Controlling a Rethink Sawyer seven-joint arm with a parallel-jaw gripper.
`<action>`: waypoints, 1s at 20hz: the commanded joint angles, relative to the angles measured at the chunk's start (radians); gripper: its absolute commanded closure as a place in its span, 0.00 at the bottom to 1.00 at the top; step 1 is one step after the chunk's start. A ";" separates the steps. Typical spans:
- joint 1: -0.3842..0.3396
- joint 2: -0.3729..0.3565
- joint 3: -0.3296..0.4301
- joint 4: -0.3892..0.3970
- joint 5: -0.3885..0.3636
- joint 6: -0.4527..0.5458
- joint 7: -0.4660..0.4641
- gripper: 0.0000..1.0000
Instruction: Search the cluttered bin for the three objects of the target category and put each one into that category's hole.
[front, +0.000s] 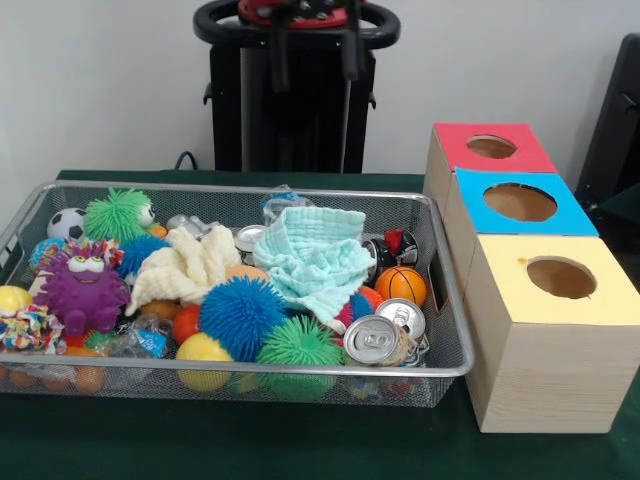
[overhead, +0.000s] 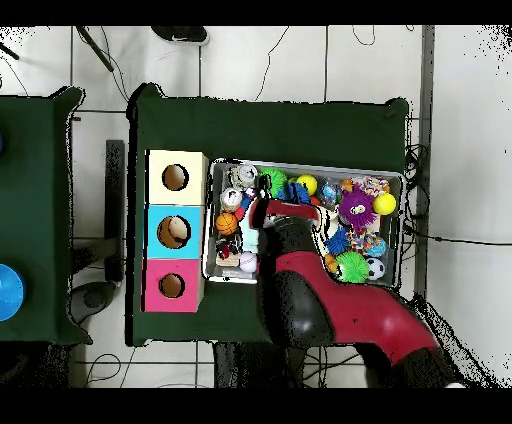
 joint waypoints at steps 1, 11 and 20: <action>-0.194 -0.047 0.410 0.052 0.033 0.292 0.140 0.00; 0.278 0.065 -0.328 -0.250 -0.107 0.363 0.046 0.00; 0.298 0.267 -0.379 -0.321 -0.147 0.223 0.044 0.00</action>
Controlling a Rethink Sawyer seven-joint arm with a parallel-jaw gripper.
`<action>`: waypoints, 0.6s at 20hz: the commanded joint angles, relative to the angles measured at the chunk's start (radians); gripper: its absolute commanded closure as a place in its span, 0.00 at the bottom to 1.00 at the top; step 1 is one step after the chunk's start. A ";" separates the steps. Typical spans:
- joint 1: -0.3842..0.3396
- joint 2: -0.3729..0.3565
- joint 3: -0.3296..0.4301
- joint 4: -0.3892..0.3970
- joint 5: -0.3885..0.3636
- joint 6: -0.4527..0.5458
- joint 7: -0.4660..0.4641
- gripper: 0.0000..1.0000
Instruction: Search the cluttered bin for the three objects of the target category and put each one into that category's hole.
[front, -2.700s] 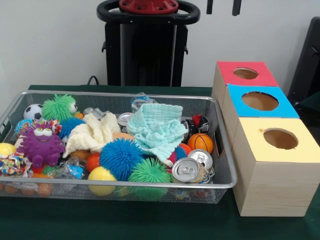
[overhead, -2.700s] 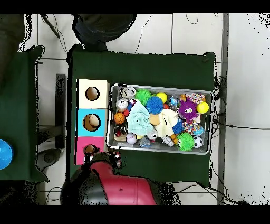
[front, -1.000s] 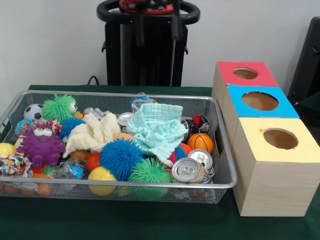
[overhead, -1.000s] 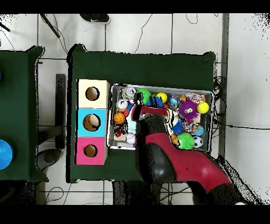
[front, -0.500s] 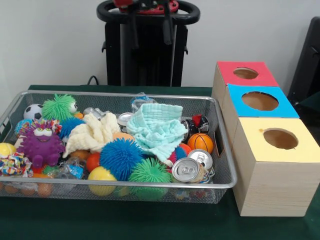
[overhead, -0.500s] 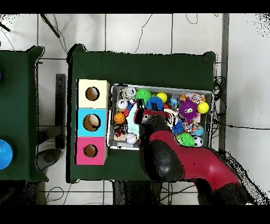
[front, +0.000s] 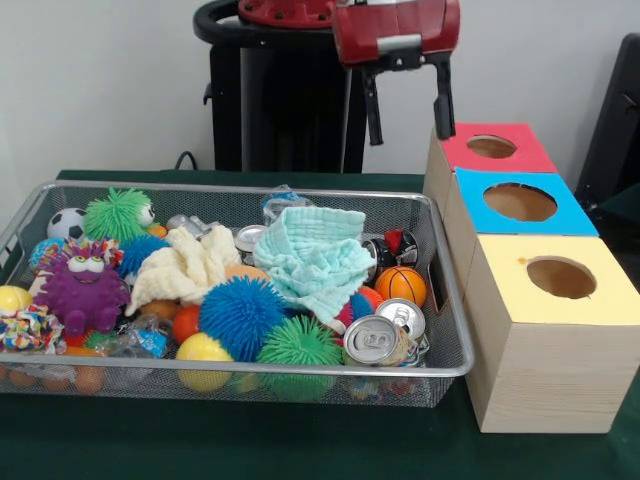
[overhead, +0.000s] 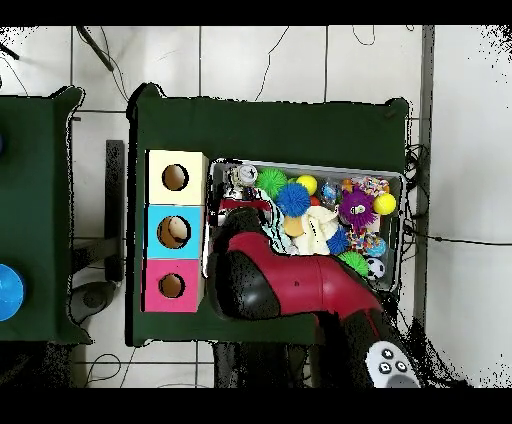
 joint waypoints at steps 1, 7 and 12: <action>-0.064 0.160 -0.105 -0.132 -0.067 0.034 0.032 0.00; -0.304 0.173 0.185 -0.068 -0.006 0.209 0.015 0.00; -0.396 0.144 0.310 -0.066 0.022 0.348 -0.055 0.00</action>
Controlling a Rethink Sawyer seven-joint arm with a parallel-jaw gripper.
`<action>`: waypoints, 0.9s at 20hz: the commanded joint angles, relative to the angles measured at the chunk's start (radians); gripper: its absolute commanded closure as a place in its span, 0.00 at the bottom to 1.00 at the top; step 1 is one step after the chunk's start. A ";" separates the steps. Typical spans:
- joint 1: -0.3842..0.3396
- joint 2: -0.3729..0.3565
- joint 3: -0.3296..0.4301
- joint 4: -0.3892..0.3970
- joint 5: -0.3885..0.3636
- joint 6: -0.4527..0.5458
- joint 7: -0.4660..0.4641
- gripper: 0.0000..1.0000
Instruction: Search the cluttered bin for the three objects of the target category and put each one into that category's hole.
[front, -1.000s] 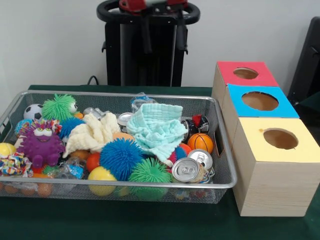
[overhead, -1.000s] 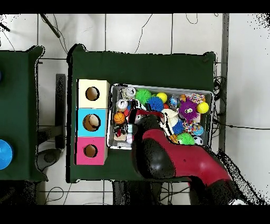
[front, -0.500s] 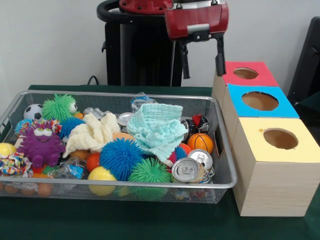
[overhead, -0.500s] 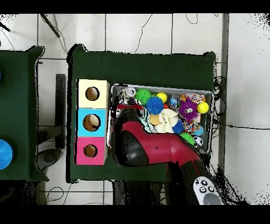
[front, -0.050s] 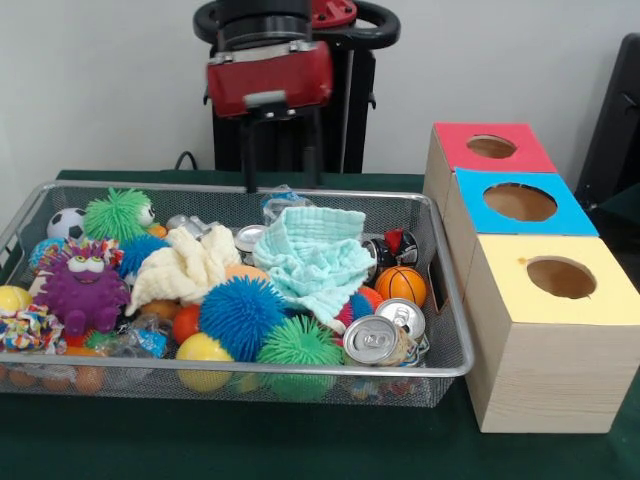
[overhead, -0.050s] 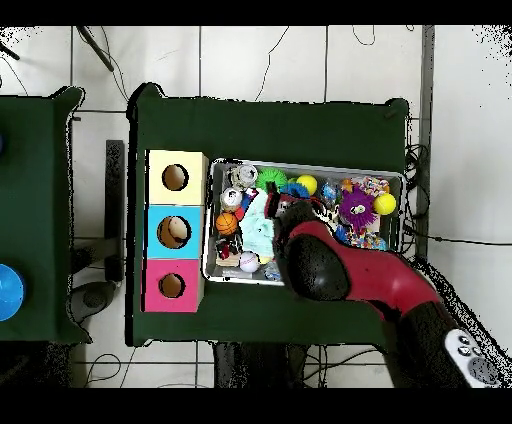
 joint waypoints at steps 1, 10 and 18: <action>-0.076 0.006 0.168 -0.033 0.031 0.237 -0.063 0.00; 0.009 -0.042 0.161 -0.059 -0.016 0.304 -0.078 0.00; -0.018 -0.024 0.215 -0.115 -0.099 0.596 -0.234 0.00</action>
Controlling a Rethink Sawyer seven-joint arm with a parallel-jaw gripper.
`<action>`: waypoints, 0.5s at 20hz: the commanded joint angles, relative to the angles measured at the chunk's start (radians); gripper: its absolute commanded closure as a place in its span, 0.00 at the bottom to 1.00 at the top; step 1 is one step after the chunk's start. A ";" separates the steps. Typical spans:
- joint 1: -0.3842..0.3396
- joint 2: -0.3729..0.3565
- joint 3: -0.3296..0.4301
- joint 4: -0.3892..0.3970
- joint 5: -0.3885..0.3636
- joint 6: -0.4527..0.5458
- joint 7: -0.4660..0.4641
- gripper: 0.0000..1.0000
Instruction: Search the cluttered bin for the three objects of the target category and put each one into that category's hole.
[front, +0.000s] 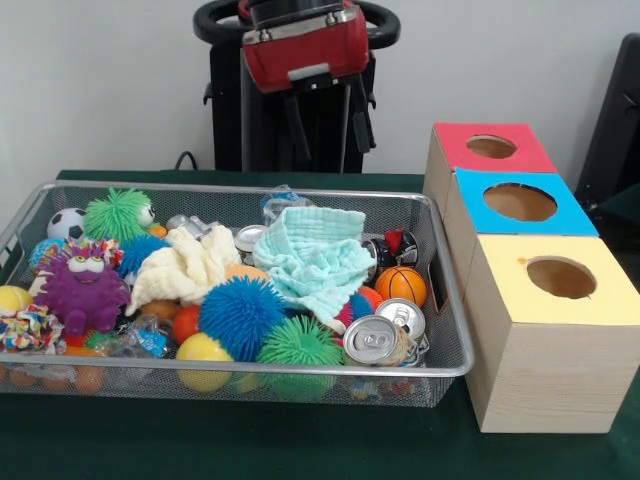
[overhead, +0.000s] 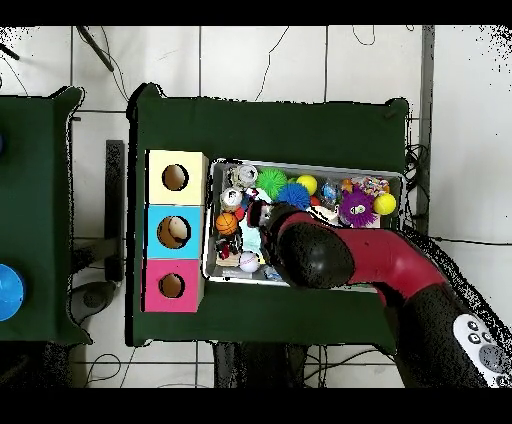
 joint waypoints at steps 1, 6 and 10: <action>0.019 0.013 0.020 -0.108 -0.114 0.271 -0.246 0.00; 0.071 0.008 -0.047 -0.197 -0.239 0.407 -0.248 0.00; 0.099 0.006 -0.073 -0.225 -0.306 0.460 -0.178 0.00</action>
